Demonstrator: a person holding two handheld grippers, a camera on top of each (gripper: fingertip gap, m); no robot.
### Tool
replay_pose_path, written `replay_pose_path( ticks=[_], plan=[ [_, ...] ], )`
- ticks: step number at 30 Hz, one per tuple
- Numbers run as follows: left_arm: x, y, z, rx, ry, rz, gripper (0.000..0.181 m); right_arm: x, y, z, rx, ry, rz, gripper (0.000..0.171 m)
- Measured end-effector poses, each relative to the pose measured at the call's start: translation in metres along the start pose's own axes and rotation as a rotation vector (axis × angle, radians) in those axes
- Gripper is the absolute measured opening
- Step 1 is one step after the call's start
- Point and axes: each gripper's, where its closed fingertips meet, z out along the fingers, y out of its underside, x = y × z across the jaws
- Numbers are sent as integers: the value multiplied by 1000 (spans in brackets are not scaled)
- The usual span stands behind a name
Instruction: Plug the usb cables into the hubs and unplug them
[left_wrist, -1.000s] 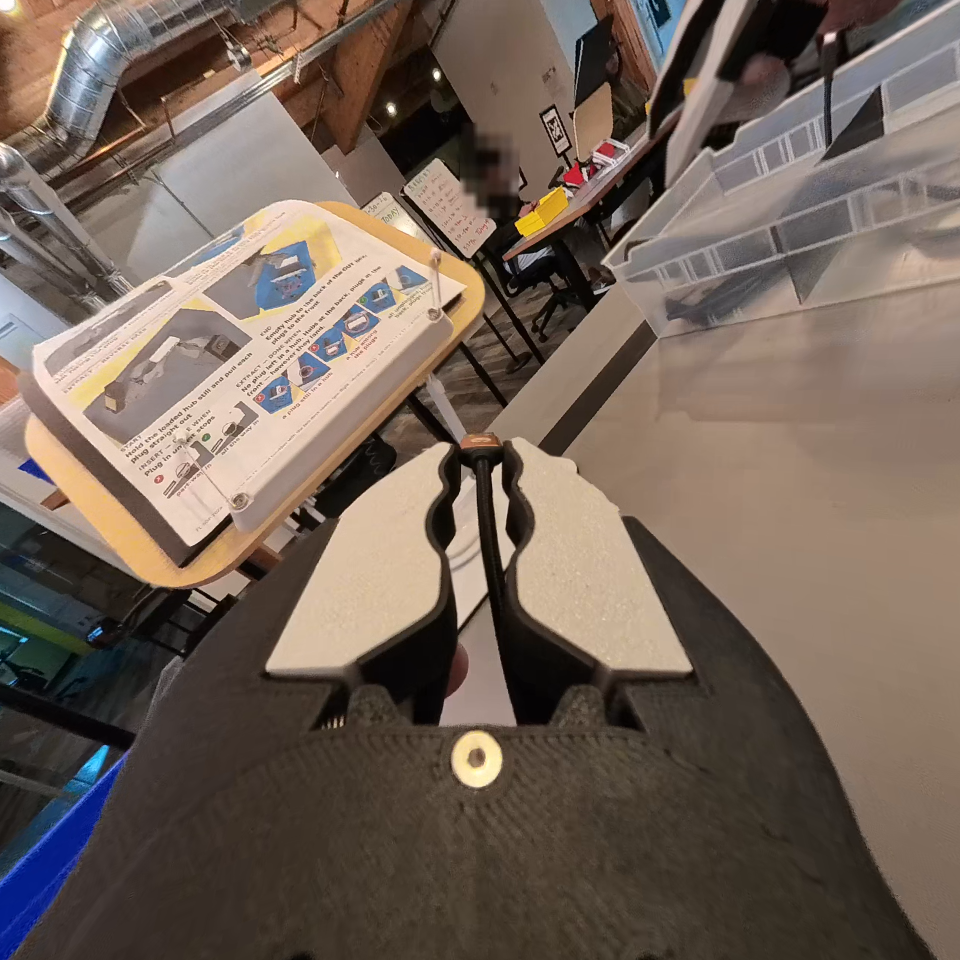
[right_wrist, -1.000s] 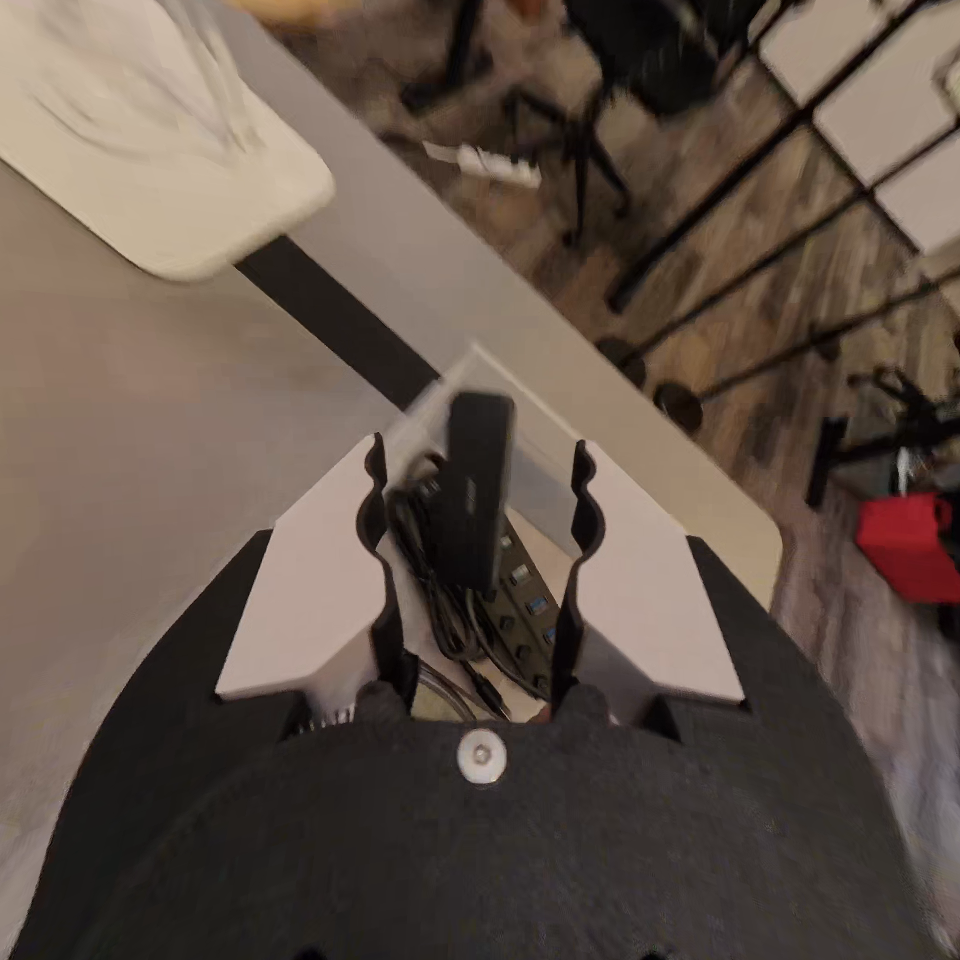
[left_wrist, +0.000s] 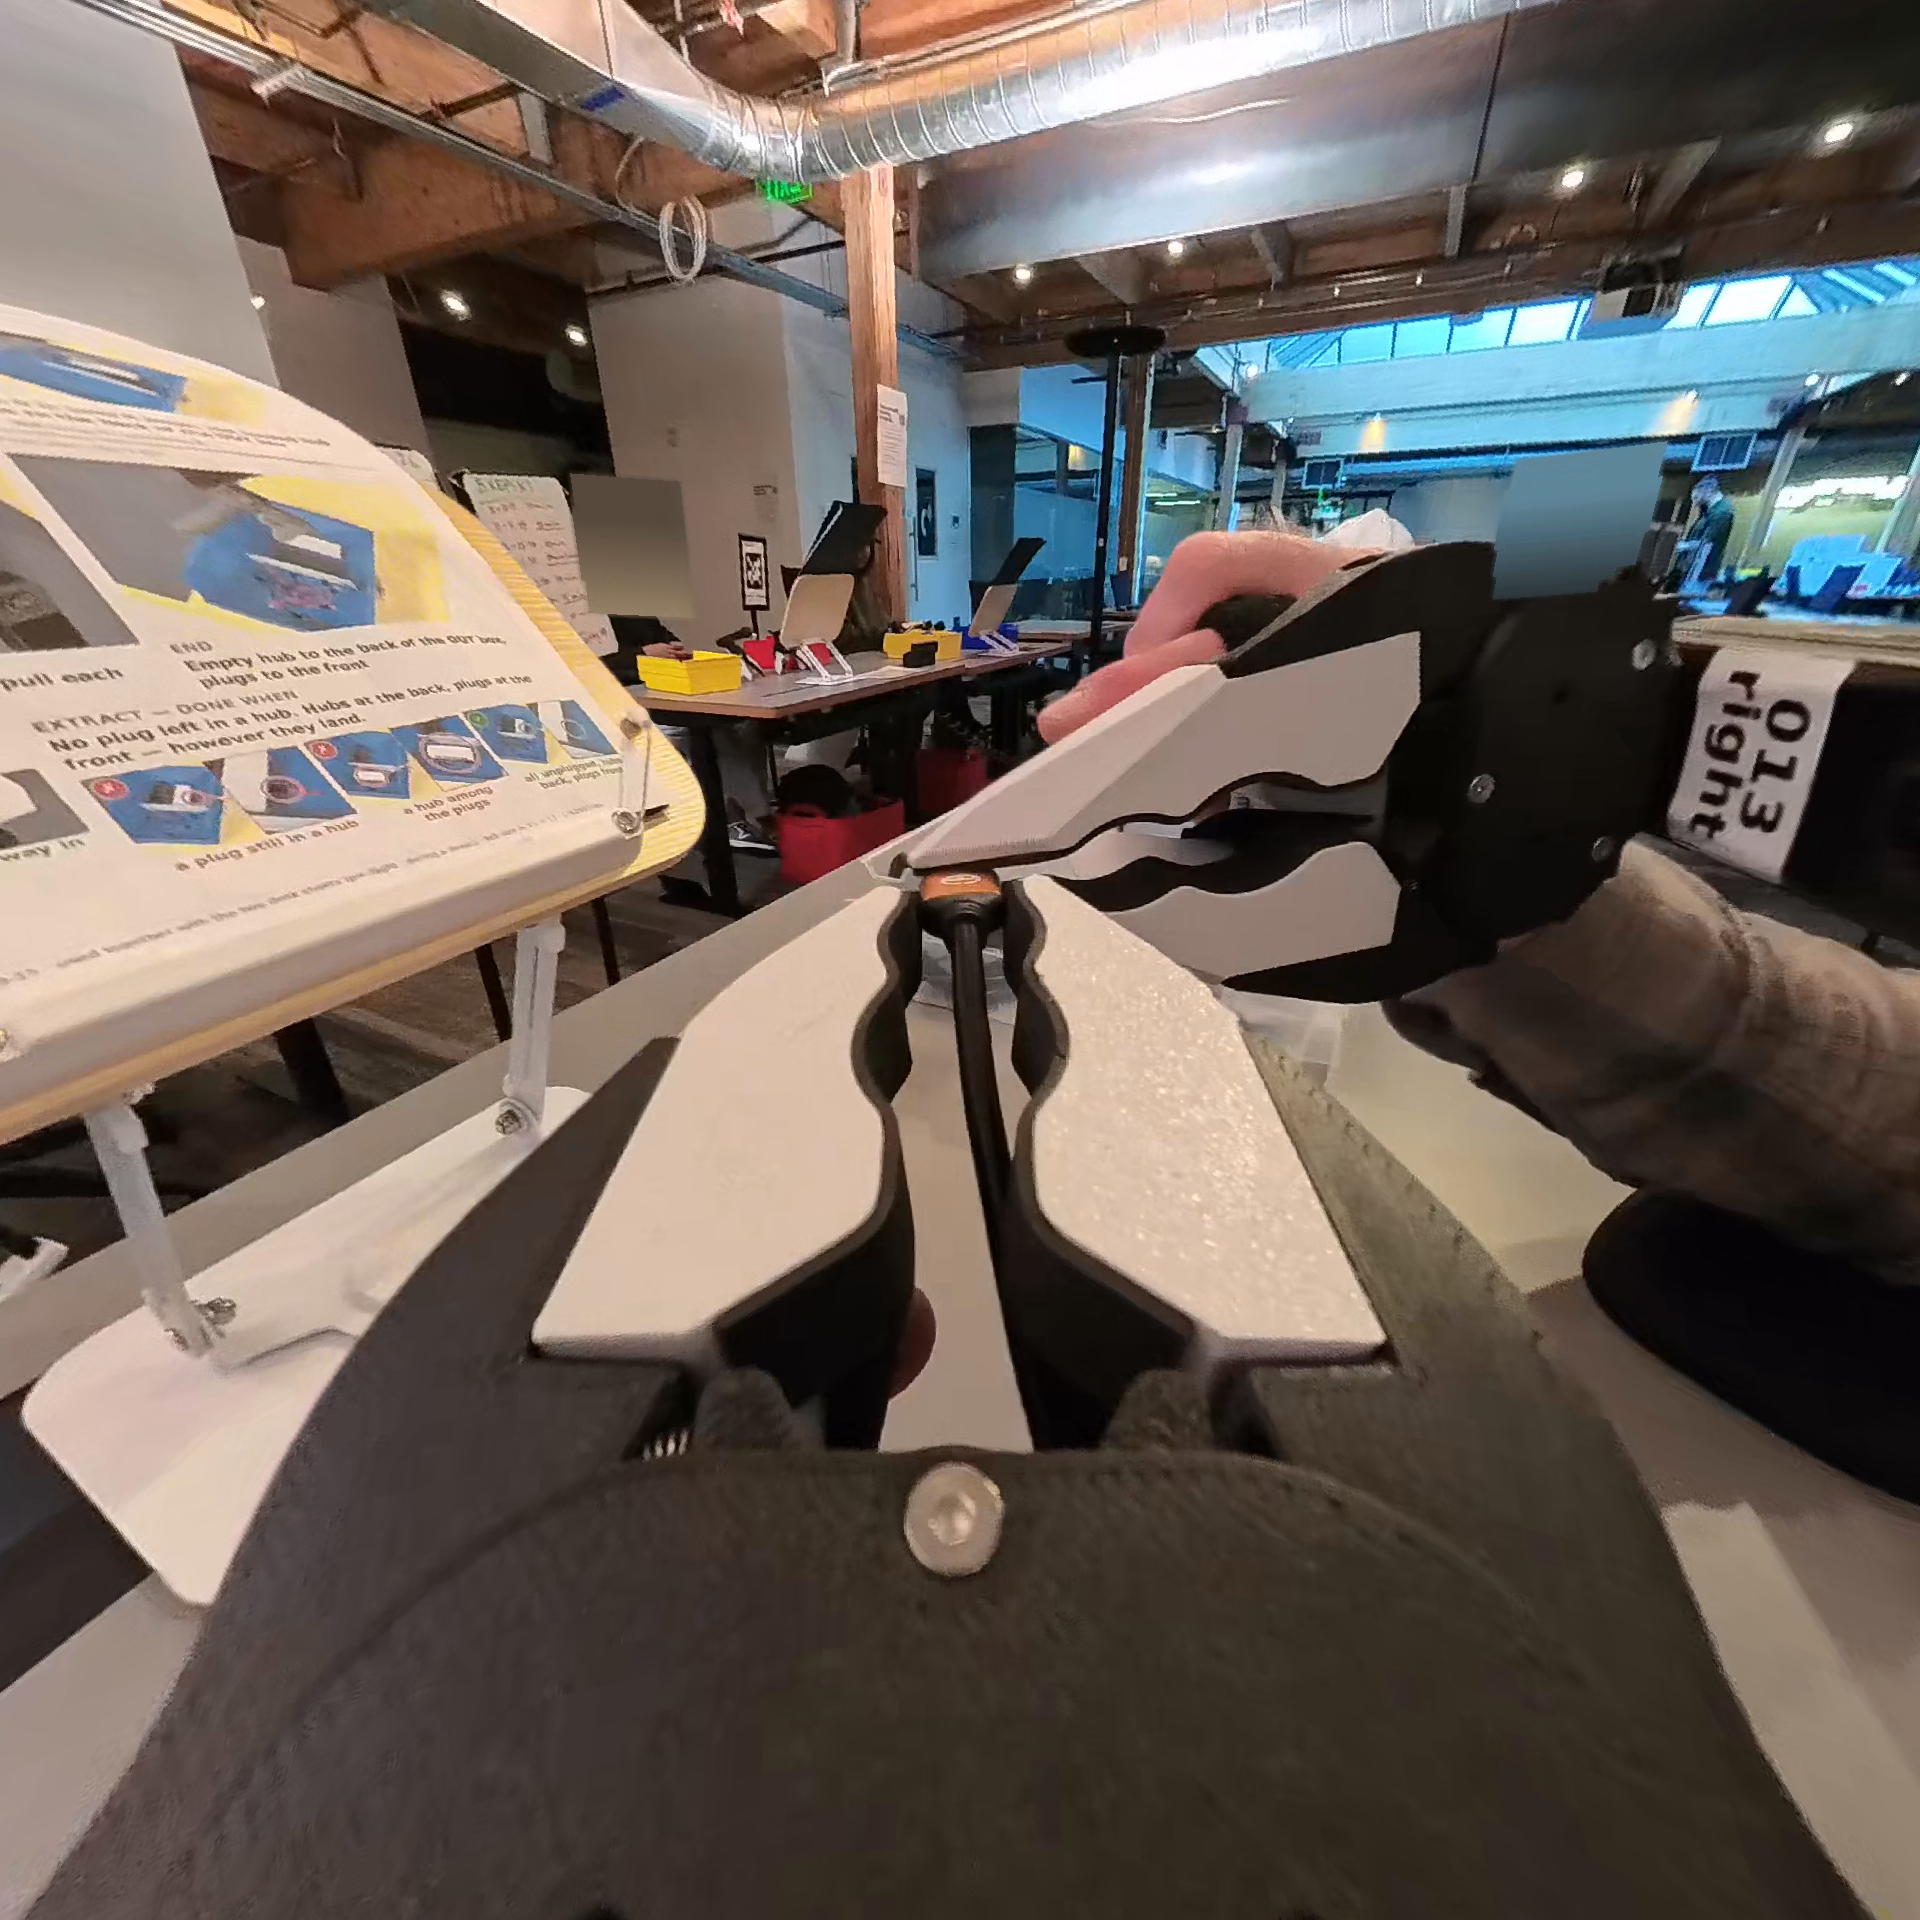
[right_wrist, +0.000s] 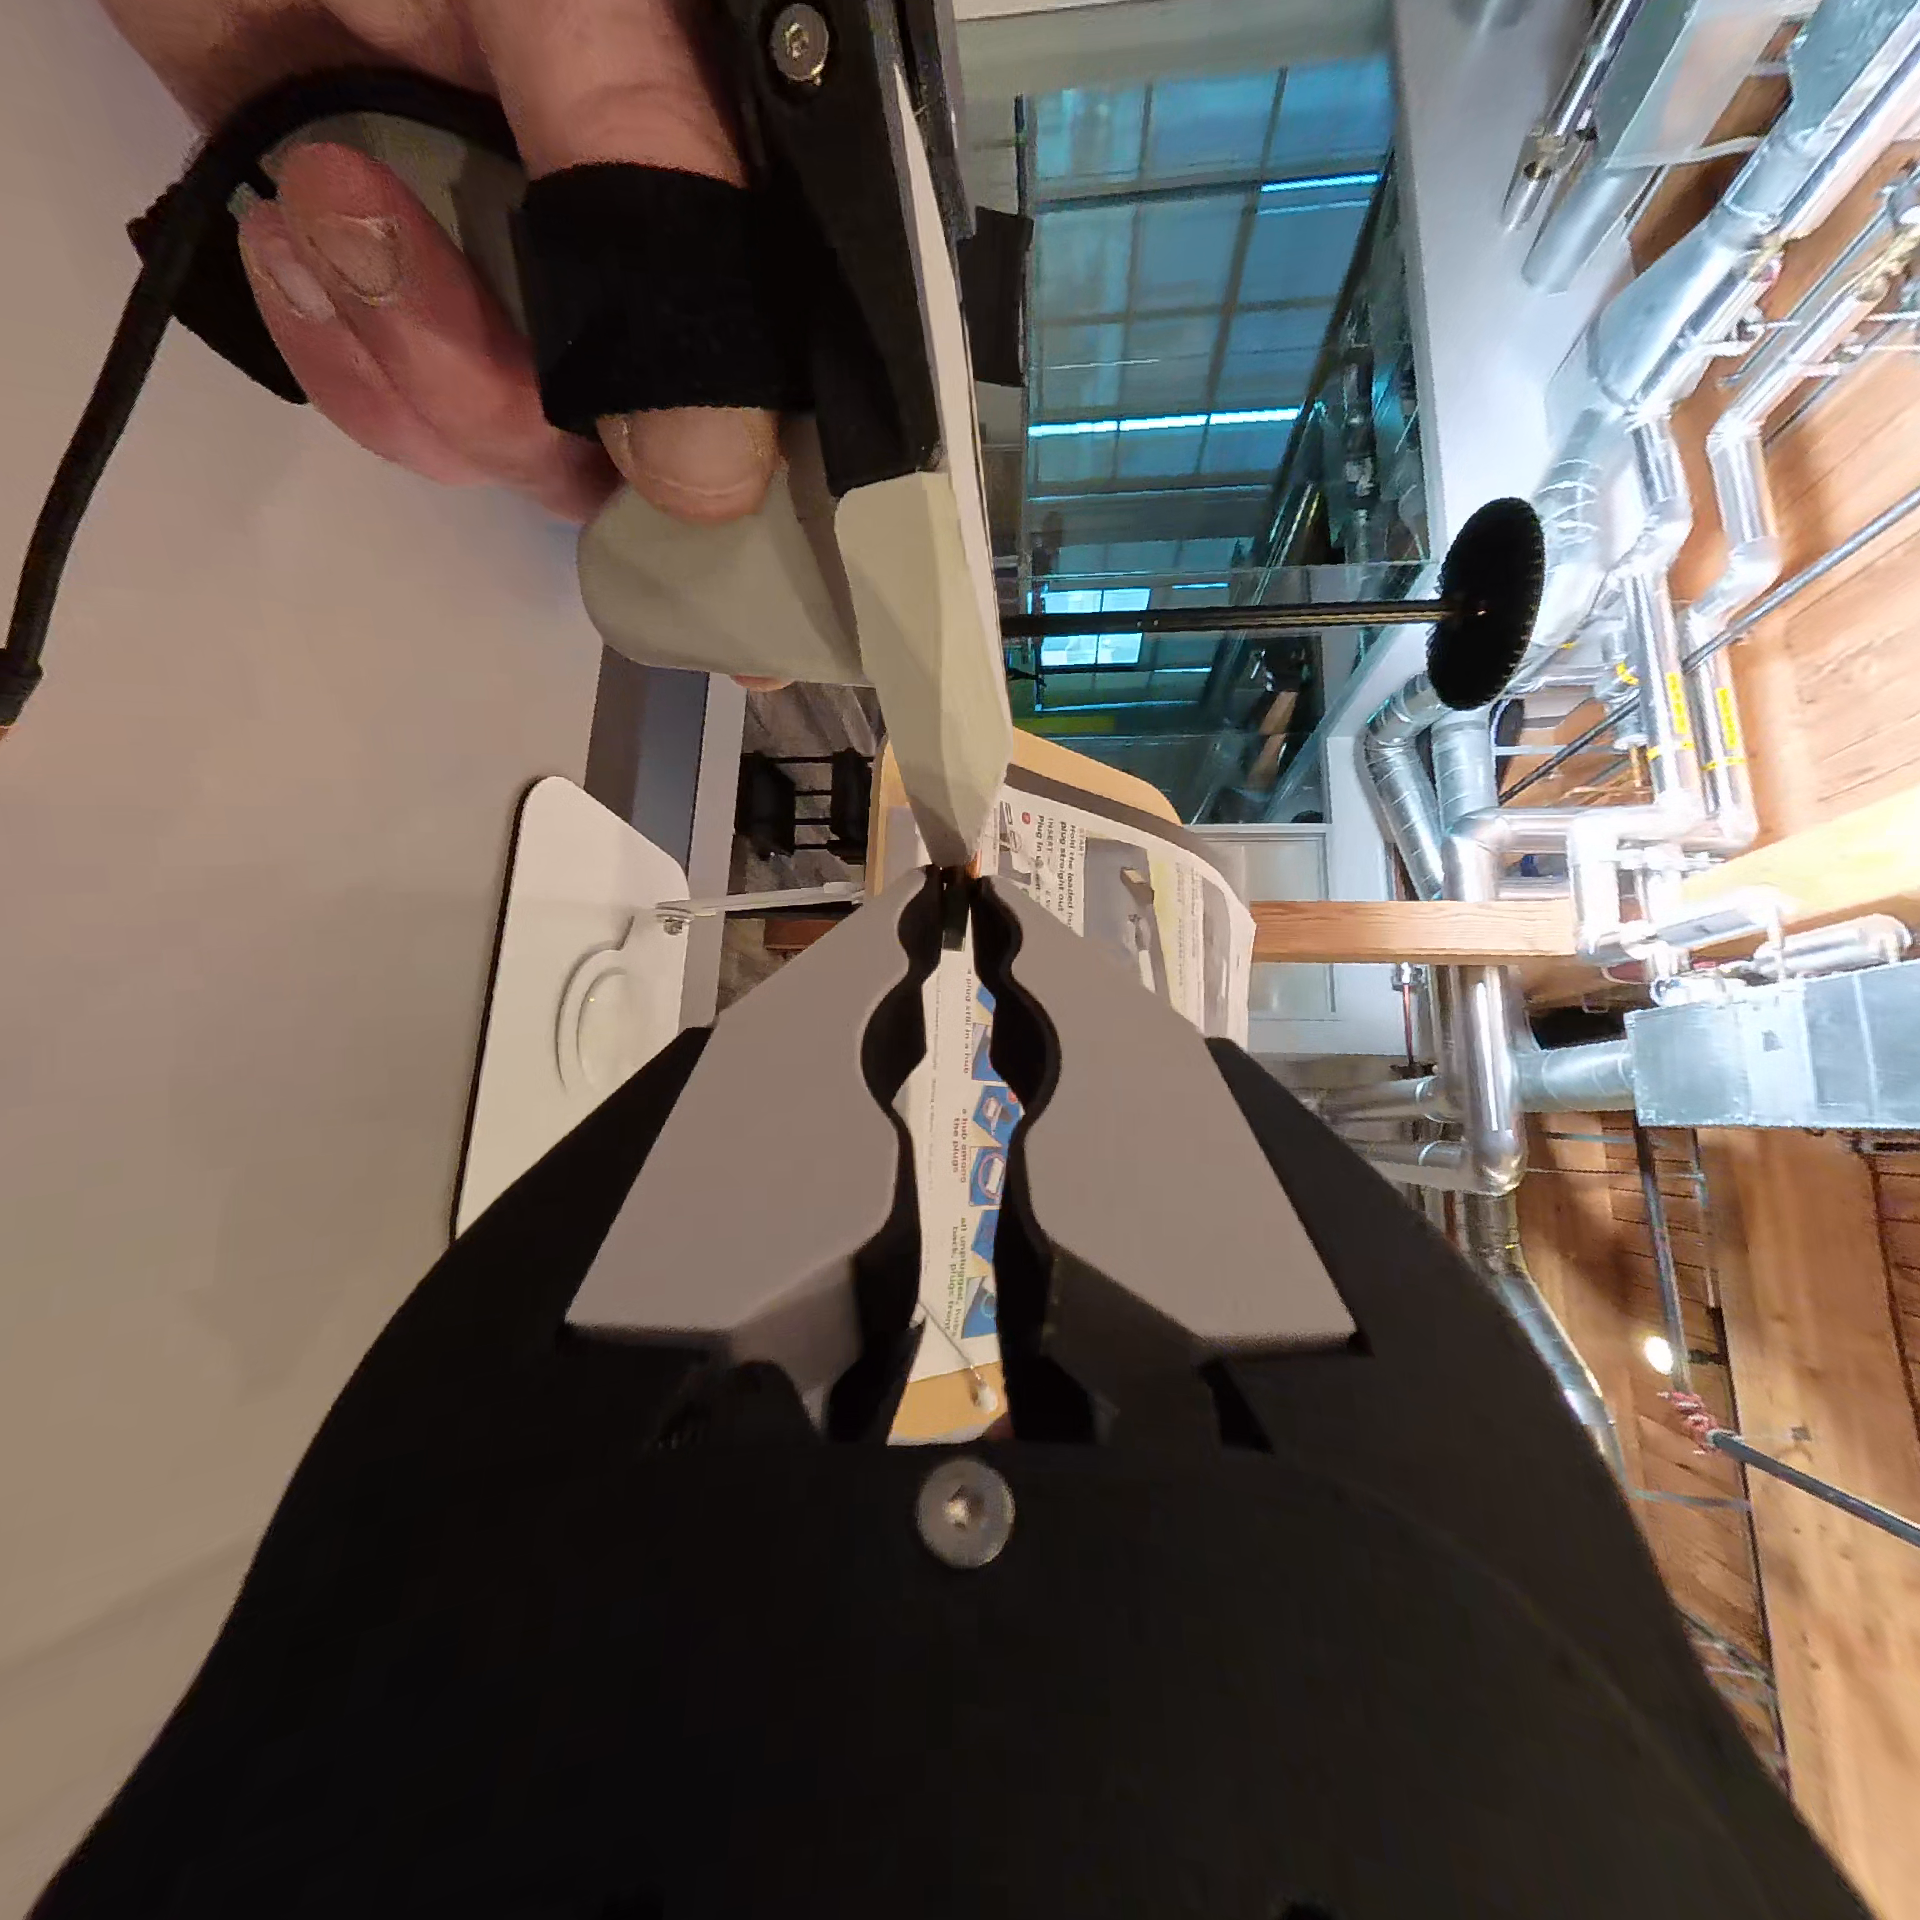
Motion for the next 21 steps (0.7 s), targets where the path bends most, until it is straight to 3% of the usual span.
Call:
replay_pose_path(
  ticks=[5,8,11,17,21],
  plan=[
    [-6,-6,-1,15,-66,66,24,6,17,-2,-60,-17,68,2],
    [-17,-18,-6,39,-135,98,41,11,52,-10,-145,-44,134,2],
    [-31,-36,-18,96,-219,150,45,27,100,-35,-257,-40,180,2],
    [-53,-45,-34,130,-290,154,31,64,209,-142,-576,22,287,2],
    [-62,-35,-35,116,-308,134,25,71,257,-227,-760,74,369,2]
  ],
)
